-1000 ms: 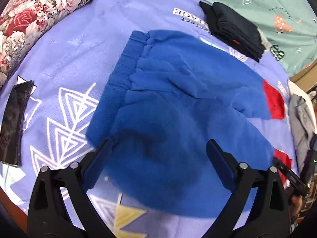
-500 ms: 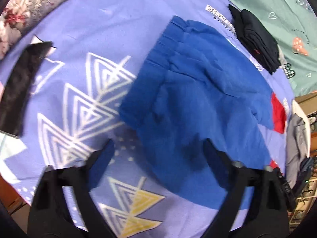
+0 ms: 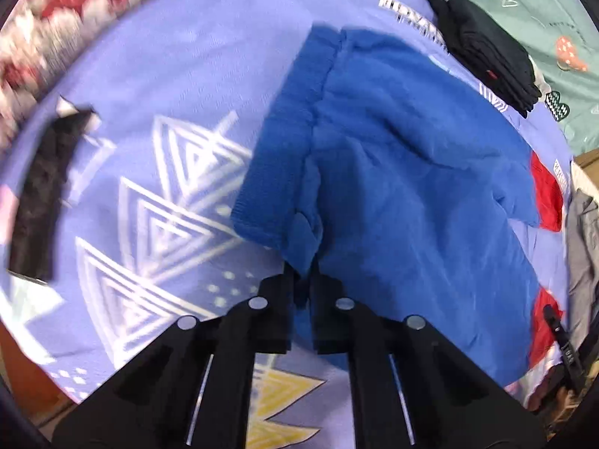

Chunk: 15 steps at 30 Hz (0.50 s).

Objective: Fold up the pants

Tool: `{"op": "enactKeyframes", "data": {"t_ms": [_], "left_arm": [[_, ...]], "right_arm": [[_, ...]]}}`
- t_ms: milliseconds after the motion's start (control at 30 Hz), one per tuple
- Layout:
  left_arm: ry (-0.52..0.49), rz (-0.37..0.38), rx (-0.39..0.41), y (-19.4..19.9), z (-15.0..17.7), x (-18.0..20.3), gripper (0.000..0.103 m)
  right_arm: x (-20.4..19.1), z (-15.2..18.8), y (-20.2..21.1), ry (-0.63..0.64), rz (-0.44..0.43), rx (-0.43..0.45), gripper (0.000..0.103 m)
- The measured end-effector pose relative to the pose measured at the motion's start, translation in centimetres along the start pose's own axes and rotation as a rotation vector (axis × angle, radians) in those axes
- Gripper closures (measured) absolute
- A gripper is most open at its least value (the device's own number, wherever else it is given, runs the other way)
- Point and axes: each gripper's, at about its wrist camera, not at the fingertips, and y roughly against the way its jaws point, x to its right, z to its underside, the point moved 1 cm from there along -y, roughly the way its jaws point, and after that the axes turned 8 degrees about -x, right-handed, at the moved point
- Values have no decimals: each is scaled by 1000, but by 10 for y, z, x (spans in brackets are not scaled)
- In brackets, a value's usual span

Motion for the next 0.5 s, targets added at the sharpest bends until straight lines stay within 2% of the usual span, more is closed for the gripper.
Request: {"op": "enactKeyframes", "data": {"t_ms": [67,167,267,300,367,400,433,467,500], "left_arm": [[-12,-46,22,14,2,1,97],[-12,-85,15,24,7,-4,97],[33,-194,24,24,10,-23,99],[54,-184,-6,20,9,-32,98],[133,-62,-64,14,8,-46,98],[149,-13,-63,15,8,-49,97],[135,3,-45,20,7,-45,92],[111,0,-20,25,6,-40,76],[83,2,11,30,5,-33,64]], "right_arm": [[0,0,-1,-1,-10,-14,47],[2,0,-3,-18,-24,-28,47],[6,2,-10,-39,-10,-53,47],[9,2,-14,-54,-8,-66,47],[11,2,-12,-62,-21,-62,47],[11,1,-9,-66,-26,-58,47],[13,0,-5,-73,-31,-41,47],[15,-1,-1,-80,-33,-23,47],[17,-2,4,-88,-21,-7,47]]}}
